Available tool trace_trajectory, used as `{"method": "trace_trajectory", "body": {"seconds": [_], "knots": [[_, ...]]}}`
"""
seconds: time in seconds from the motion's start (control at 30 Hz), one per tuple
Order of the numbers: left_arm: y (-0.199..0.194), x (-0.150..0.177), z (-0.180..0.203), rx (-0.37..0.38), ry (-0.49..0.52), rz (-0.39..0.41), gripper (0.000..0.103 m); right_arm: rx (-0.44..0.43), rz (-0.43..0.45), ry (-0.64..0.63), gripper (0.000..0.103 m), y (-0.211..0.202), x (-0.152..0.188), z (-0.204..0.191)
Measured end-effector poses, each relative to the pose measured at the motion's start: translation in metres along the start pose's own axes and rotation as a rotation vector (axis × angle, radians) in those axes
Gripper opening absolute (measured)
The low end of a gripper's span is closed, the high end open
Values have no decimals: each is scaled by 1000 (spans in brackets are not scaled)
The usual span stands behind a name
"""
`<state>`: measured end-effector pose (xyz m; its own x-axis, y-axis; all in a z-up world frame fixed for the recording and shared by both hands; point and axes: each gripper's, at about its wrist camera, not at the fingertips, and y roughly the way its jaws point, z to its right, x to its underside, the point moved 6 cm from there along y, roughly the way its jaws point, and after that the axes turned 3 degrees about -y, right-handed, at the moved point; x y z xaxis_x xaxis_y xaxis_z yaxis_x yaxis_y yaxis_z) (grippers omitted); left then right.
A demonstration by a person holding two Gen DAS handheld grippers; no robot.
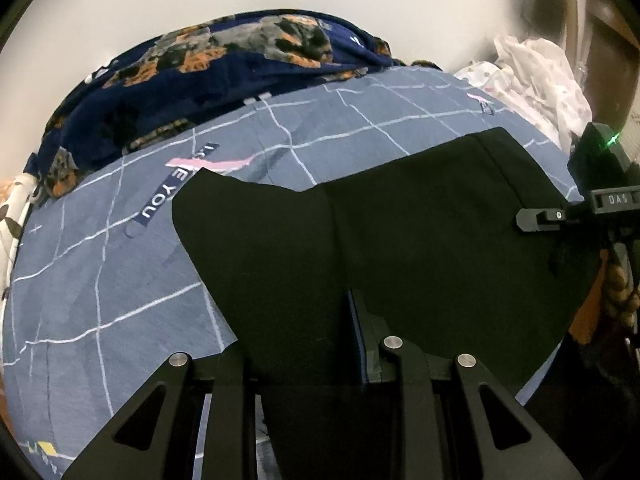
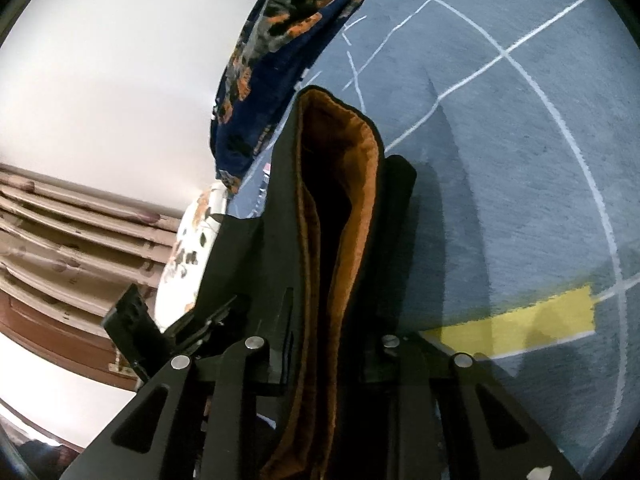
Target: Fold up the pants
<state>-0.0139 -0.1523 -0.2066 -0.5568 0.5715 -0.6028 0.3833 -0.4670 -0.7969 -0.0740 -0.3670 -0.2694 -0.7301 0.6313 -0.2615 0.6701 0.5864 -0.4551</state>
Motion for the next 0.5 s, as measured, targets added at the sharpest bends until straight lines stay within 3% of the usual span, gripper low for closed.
{"method": "trace_trajectory", "body": {"seconds": [0.5], "knots": [[-11, -23, -61, -66, -87, 37, 25, -64, -58, -23, 22, 51, -28, -42]]}}
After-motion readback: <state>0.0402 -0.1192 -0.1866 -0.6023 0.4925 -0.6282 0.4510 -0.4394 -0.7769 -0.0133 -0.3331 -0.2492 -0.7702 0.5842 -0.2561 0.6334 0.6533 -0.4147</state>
